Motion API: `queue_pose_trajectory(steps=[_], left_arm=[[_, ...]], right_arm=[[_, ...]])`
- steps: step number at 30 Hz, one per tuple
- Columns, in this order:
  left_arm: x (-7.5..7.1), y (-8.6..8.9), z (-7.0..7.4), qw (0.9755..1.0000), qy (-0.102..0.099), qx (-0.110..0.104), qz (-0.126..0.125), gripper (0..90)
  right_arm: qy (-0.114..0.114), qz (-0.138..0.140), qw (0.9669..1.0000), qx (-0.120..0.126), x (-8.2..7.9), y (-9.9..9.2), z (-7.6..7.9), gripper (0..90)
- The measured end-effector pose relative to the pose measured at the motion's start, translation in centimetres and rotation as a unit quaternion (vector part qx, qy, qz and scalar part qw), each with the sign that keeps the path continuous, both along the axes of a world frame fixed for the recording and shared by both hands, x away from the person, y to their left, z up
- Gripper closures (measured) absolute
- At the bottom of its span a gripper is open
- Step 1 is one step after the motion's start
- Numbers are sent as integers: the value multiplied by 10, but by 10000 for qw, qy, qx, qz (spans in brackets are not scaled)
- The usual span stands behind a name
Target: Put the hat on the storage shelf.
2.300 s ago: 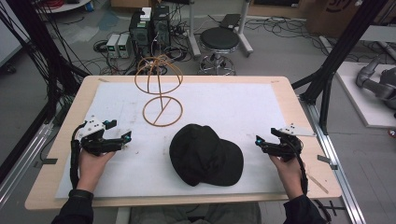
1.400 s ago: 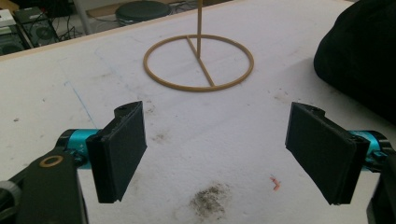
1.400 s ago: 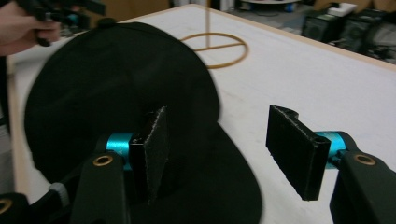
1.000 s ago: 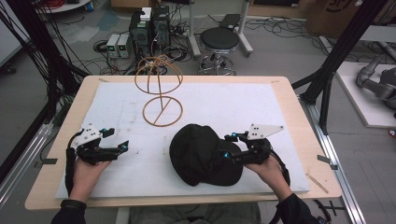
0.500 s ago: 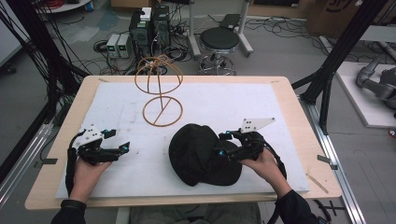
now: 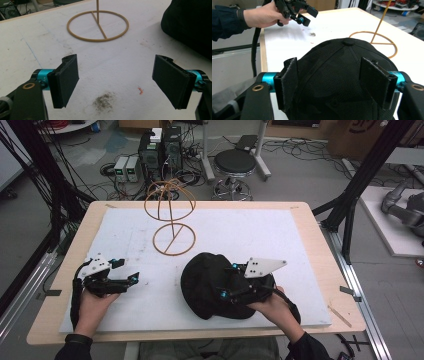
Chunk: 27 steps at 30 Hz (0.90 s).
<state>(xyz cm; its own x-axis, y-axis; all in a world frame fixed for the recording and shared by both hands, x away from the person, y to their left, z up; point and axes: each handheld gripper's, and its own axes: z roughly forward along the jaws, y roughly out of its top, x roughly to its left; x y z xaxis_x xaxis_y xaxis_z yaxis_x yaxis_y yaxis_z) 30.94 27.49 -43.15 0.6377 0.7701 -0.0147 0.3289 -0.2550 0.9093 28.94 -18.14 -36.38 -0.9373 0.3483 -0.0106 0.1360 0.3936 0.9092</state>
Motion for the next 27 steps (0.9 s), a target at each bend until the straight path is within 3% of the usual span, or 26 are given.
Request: queue_pose_trajectory(steps=[8,13,17,20,22,25,27], left_arm=[[1,-1,-1,10000,21,7,-27,210],[1,-1,-1,10000,31,34,-43,210],[1,-1,-1,10000,26,48,-51,210],[1,-2,-1,10000,12,49,-50,210],[1,-2,-1,10000,10,51,-41,210],[1,-2,-1,10000,14,37,-30,210],[1,-2,-1,10000,15,47,-34,210]], right_arm=[[253,-130,9996,34,27,-17,-3,313],[772,117,9969,-38,44,-26,-11,287],[891,279,9955,-144,46,-27,-19,219],[836,276,9955,-346,46,-26,-22,226],[782,294,9954,-468,44,-24,-23,282],[652,391,9952,-611,44,-24,-23,478],[570,402,9953,-674,43,-23,-23,507]])
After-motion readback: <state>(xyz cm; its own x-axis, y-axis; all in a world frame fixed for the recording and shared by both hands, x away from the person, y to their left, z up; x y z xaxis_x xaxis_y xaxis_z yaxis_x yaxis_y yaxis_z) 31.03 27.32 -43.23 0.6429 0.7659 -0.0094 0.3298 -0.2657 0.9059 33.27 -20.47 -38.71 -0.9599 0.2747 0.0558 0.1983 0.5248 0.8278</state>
